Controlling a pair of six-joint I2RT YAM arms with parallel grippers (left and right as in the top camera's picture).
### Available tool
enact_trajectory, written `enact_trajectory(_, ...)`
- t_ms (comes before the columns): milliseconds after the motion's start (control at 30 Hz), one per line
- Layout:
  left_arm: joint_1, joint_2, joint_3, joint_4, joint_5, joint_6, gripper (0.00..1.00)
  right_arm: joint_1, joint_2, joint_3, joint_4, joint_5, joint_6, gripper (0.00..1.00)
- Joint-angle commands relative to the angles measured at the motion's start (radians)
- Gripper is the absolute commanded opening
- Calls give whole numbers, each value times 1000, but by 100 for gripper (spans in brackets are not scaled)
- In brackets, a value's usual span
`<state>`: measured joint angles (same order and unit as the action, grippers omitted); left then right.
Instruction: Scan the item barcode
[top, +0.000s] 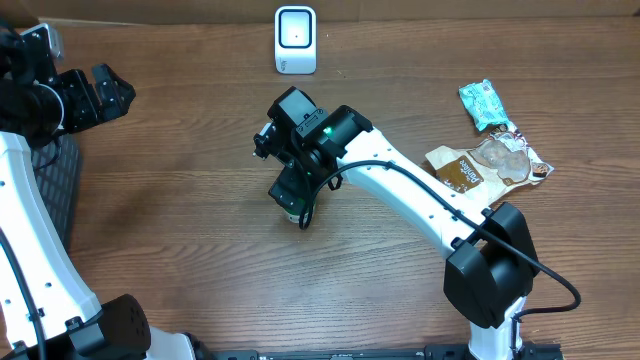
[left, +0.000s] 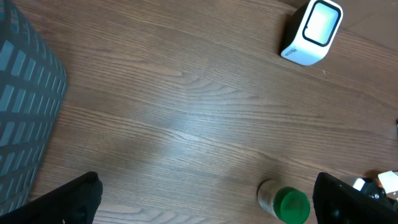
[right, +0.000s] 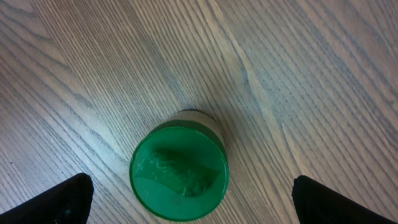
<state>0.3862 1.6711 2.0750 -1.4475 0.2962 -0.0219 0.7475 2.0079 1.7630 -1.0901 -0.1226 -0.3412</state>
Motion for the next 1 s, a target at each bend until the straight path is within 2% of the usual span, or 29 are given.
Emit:
enact_trajectory(0,0,-7,14,1,8,19,100,-2,19,-10,12,-13,-8,100)
enact_trajectory(733,-6,-7,14,1,8,19,99,0,97,-12,25,-10,-27,100)
enact_trajectory(967,-5,-7,14,1,8,19,100,-1,97,-62,43,-12,-27,100)
